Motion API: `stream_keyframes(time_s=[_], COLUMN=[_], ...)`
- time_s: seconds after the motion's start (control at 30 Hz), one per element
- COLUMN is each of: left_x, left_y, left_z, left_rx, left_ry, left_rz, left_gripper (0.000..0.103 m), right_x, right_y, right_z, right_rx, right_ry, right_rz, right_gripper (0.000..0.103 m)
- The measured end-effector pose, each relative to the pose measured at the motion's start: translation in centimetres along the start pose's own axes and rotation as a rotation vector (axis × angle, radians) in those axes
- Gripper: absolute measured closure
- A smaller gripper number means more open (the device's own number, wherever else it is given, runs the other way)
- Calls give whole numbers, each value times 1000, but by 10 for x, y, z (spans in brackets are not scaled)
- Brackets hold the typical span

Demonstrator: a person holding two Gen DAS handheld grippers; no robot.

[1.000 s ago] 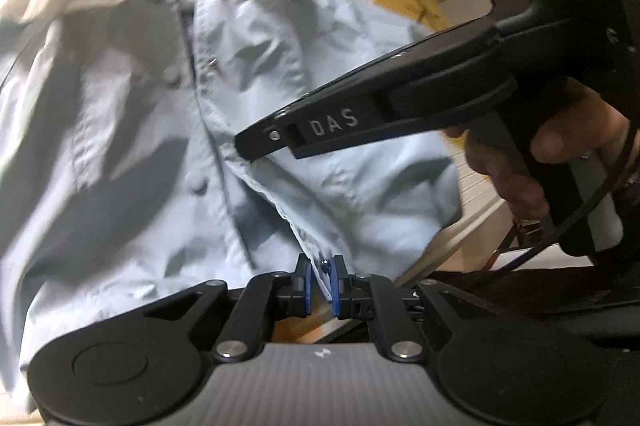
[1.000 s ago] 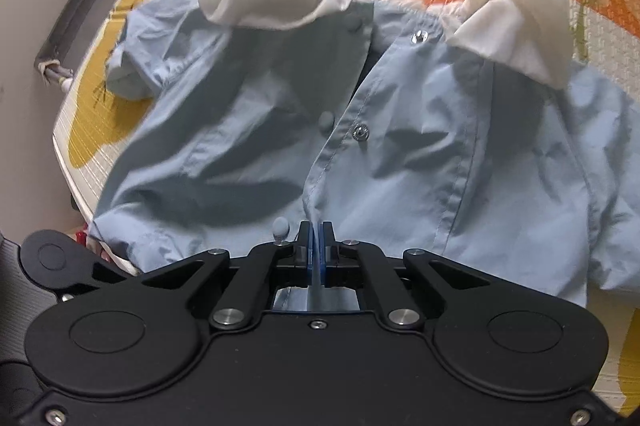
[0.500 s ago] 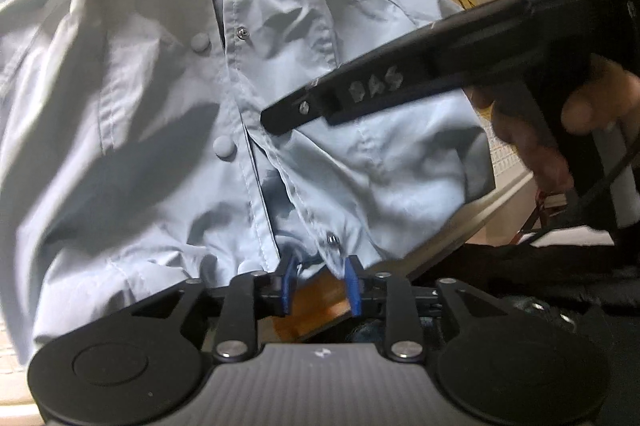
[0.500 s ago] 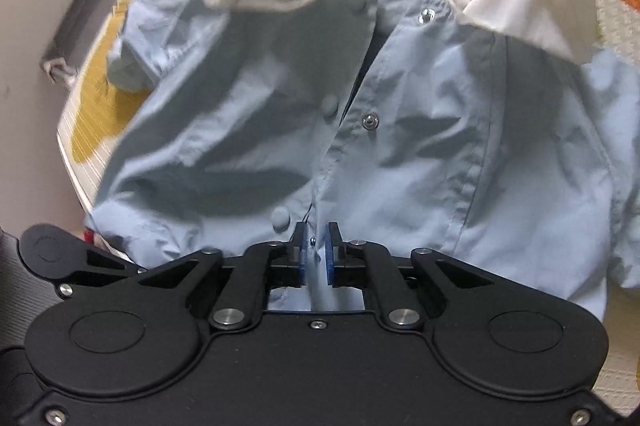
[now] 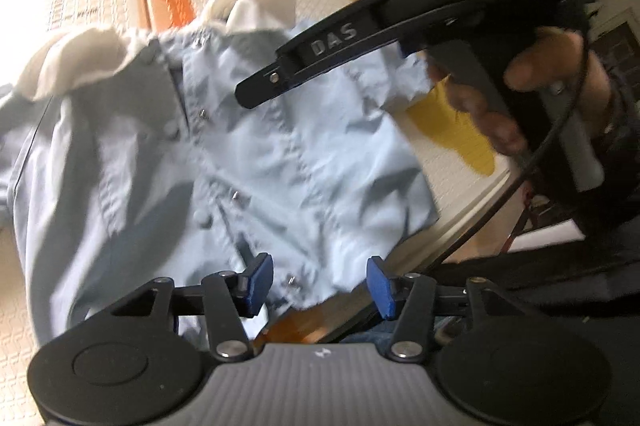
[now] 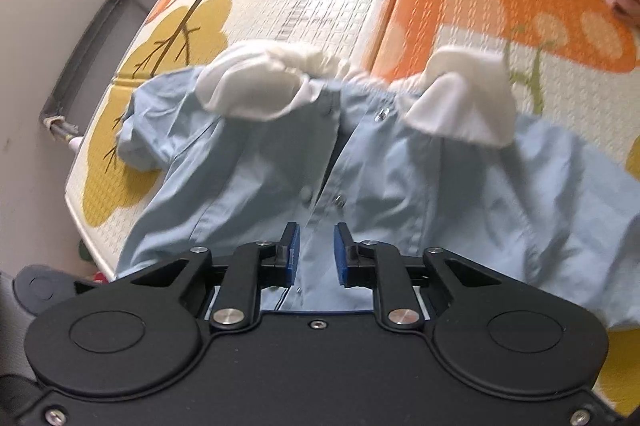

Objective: Fold clothes

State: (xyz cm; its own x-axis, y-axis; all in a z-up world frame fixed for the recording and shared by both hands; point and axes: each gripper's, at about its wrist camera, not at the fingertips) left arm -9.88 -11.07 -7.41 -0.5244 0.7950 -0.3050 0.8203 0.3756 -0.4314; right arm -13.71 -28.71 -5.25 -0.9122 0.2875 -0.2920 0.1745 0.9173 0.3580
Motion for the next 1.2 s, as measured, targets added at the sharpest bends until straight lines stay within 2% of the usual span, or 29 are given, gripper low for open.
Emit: stream_keyframes(time_s=[0.23,0.43,0.53,0.7,0.97,1.2], left_x=[-17,-33,-37,-30,-21,-16], left_y=[9,23,29,36,35,39], left_z=[6,37,54,74,73,70], left_rx=[38,12,0,-16,-29,-20], left_ry=[-87,-141,-130,-52,-13,-19], left_rz=[-87,-157,-176,-203,-197,-223], left_gripper=[46,48,48,49,50,49], right_x=[-19,-37,-43,-50,-39,-34], right_y=[-9,-21,-27,-36,-44,-40], right_z=[13,35,46,63,89,92], right_rx=[40,64,85,114,100,87], right_ry=[-17,-26,-35,-35,26,7], right_rz=[18,59,71,96,107,74], right_gripper=[91,91,91,91,91,91])
Point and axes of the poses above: each gripper's, at about its wrist camera, not at the fingertips, and z roughly the way its jaws point, y to its left, x to its underside, and after that the axes turned 4 degrees about -x, right-handed
